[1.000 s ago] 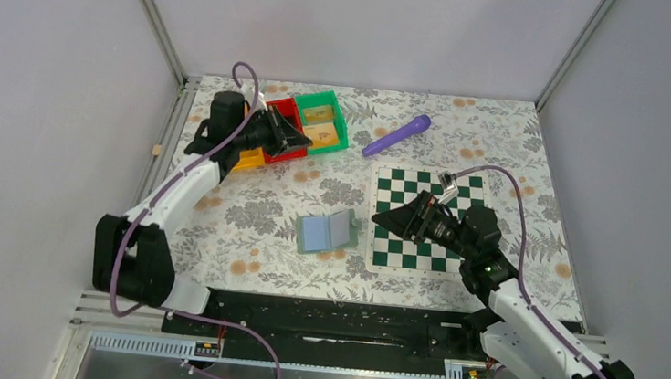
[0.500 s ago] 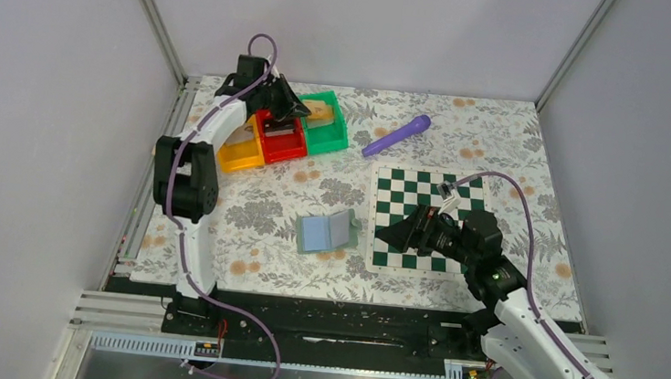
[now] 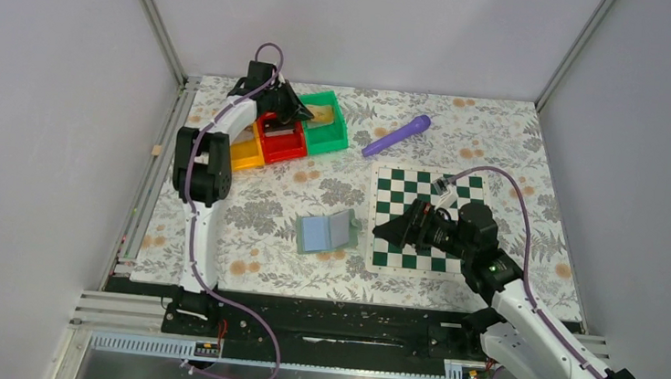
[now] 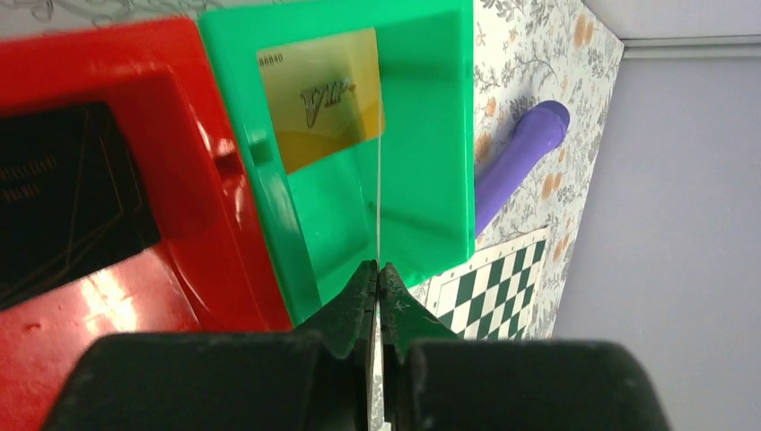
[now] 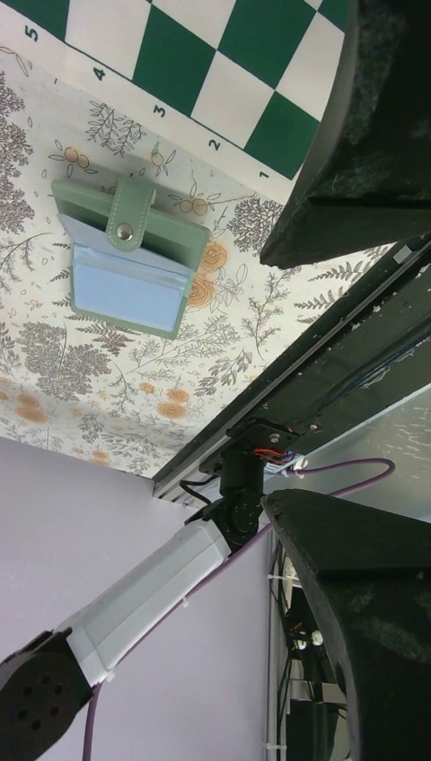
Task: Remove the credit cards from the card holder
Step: Place the credit card in the storage box.
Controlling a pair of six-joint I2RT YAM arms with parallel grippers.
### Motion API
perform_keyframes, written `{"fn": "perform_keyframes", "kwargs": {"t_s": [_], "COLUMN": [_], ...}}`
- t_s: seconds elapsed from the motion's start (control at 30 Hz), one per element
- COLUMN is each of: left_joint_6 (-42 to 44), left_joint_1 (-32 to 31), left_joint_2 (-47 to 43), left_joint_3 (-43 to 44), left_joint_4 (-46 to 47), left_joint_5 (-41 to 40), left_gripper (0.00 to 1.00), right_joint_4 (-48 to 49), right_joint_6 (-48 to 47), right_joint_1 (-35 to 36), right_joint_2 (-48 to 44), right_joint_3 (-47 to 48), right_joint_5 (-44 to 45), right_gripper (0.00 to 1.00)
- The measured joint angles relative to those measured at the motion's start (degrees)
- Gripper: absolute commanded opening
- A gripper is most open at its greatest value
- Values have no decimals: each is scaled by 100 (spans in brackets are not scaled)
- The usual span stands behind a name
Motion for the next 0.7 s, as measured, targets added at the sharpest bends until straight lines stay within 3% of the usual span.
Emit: {"fn": "perform_keyframes", "kwargs": {"t_s": [0.3, 0.7], "left_joint_6": [-103, -216], "left_joint_1": [55, 103], "left_joint_2": [413, 535], "left_joint_3": [457, 494], "left_joint_4": [164, 442], "left_joint_5": [-2, 76], "left_gripper": [1, 22], "right_joint_4": [-11, -9], "right_joint_6": [-20, -20], "right_joint_1": [0, 0], "right_joint_2": [50, 232], "right_joint_3": [166, 236], "right_joint_5": [9, 4], "right_gripper": [99, 99]}}
